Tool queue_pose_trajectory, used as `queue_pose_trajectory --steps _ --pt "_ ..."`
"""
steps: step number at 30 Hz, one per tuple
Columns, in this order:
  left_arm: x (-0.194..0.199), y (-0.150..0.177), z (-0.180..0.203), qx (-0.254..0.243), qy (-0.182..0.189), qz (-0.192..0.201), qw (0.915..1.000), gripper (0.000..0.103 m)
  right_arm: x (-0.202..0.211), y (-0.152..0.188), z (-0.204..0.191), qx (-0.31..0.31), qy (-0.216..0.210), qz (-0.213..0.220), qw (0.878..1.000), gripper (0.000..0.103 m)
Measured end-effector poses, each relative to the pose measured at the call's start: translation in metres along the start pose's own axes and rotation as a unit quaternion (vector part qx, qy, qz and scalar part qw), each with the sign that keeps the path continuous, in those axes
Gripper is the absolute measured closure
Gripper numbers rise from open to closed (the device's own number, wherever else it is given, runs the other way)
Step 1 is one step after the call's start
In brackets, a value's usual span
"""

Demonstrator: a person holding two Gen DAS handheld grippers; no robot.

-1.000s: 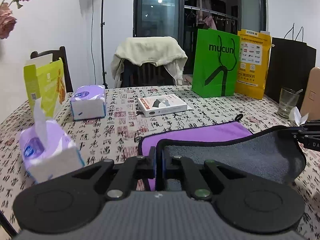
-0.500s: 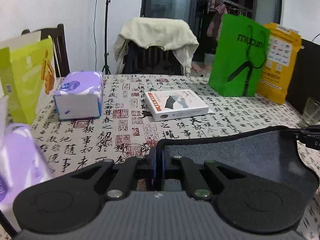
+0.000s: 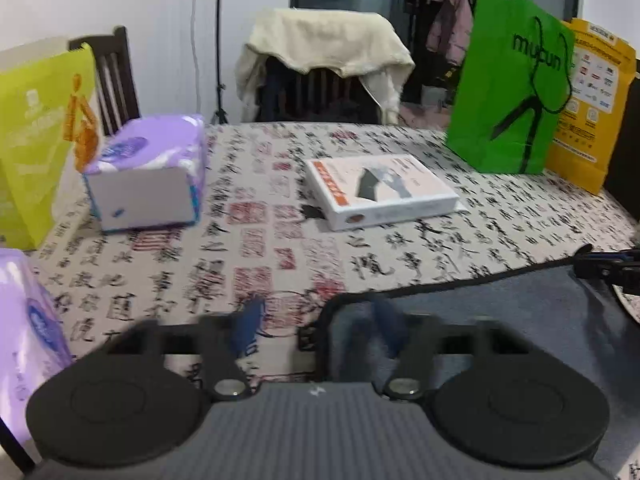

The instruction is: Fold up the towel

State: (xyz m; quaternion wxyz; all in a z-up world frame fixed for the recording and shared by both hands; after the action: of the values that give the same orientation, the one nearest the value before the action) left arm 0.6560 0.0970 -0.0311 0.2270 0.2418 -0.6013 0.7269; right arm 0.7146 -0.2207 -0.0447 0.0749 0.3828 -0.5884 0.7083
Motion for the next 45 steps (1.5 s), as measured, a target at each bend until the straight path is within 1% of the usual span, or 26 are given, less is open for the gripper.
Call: queue_pose_trajectory --steps 1,3,5,7,9,16,23,27,29,34,38,45 --pt "0.002 0.000 -0.001 -0.001 -0.001 0.003 1.0000 0.027 0.002 0.000 0.000 -0.004 -0.003 0.004 1.000 0.072" --pt "0.008 -0.001 -0.004 0.002 0.001 -0.002 1.0000 0.023 0.008 -0.002 0.000 -0.004 0.000 0.012 1.000 0.059" --pt "0.017 -0.001 -0.007 0.011 -0.005 0.006 0.9999 0.015 0.015 -0.004 -0.001 -0.003 0.002 0.019 1.000 0.052" --pt "0.027 0.002 -0.008 0.011 -0.010 0.012 0.9998 0.012 0.023 -0.005 -0.002 -0.007 0.004 0.027 1.000 0.036" --pt "0.038 0.005 -0.007 0.005 -0.010 0.013 0.9998 0.011 0.033 -0.005 -0.004 -0.008 0.009 0.034 0.999 0.028" --pt "0.085 0.016 -0.002 -0.002 -0.010 0.031 0.9995 0.005 0.071 0.003 -0.017 0.004 0.012 0.043 0.999 0.024" --pt "0.120 0.034 0.005 0.009 -0.004 0.036 0.9993 0.005 0.109 0.018 -0.034 0.005 0.016 0.057 0.998 0.023" --pt "0.140 0.047 0.011 0.009 -0.007 0.042 0.9991 0.005 0.134 0.026 -0.044 0.001 0.017 0.071 0.997 0.022" --pt "0.150 0.056 0.012 0.014 -0.017 0.047 0.9986 0.004 0.147 0.031 -0.048 0.001 0.019 0.078 0.997 0.021" --pt "0.184 0.086 0.018 0.012 -0.014 0.070 0.9974 0.004 0.177 0.046 -0.056 -0.014 0.022 0.104 0.994 0.019" --pt "0.204 0.100 0.022 0.007 -0.019 0.090 0.9958 0.003 0.195 0.061 -0.062 -0.030 0.022 0.114 0.993 0.019" --pt "0.236 0.119 0.025 0.008 -0.024 0.119 0.9926 0.001 0.222 0.084 -0.079 -0.020 0.033 0.125 0.991 0.018"
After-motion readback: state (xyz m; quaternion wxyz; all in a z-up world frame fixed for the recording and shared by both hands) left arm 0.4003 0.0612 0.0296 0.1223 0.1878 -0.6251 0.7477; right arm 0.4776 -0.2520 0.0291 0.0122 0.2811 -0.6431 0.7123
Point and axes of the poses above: each gripper's, at about its wrist camera, not at the fingertips, and x roughly against the way its jaws point, z to its right, y to its underside, the point moved 2 cm from there along -x, roughly the way its jaws point, and after that the axes turned 9 degrees about x, right-handed, at the moved point
